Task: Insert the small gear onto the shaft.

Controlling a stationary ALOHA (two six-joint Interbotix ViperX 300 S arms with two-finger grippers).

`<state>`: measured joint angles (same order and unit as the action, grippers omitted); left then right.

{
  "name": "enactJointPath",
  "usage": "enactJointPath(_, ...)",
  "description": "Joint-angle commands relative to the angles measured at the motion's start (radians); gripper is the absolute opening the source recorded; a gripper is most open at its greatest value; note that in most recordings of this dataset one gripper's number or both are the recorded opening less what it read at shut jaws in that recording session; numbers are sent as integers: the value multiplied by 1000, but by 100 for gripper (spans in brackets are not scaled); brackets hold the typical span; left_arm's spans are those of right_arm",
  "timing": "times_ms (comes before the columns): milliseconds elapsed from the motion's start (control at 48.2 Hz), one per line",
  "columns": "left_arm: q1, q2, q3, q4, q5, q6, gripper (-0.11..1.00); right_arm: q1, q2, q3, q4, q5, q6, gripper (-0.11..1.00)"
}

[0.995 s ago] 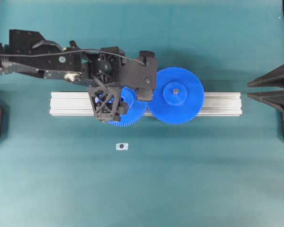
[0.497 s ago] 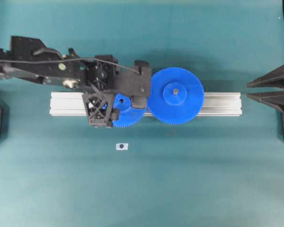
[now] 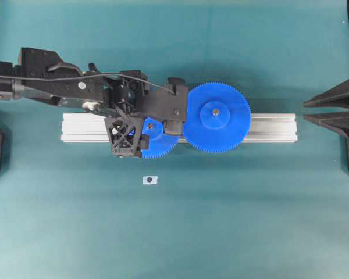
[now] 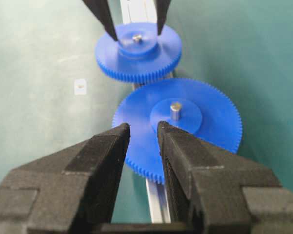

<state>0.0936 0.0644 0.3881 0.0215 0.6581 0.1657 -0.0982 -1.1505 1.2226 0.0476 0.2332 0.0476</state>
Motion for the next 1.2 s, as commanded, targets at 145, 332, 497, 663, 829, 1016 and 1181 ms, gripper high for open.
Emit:
enactJointPath(145, -3, -35, 18, 0, 0, -12, 82, -2, 6, -12, 0, -9, 11, 41)
enactJointPath(332, -18, -32, 31, 2, -17, -97, 82, -2, 6, -11, 0, -9, 11, 41)
enactJointPath(497, -78, -5, -28, 0, -100, -152, 82, -2, 6, -11, 0, -9, 9, 41)
enactJointPath(663, -118, 40, -98, 0, -107, -176, 82, -2, 6, -6, 0, -9, 9, 41)
enactJointPath(829, -123, 44, -130, 2, -103, -172, 82, -2, 6, -6, 0, -9, 9, 41)
enactJointPath(1016, -114, 26, -127, 2, -101, -167, 82, -2, -2, -6, 0, -9, 11, 41)
enactJointPath(1181, -98, -25, -117, 0, -98, -169, 82, -3, -5, -6, 0, -9, 11, 41)
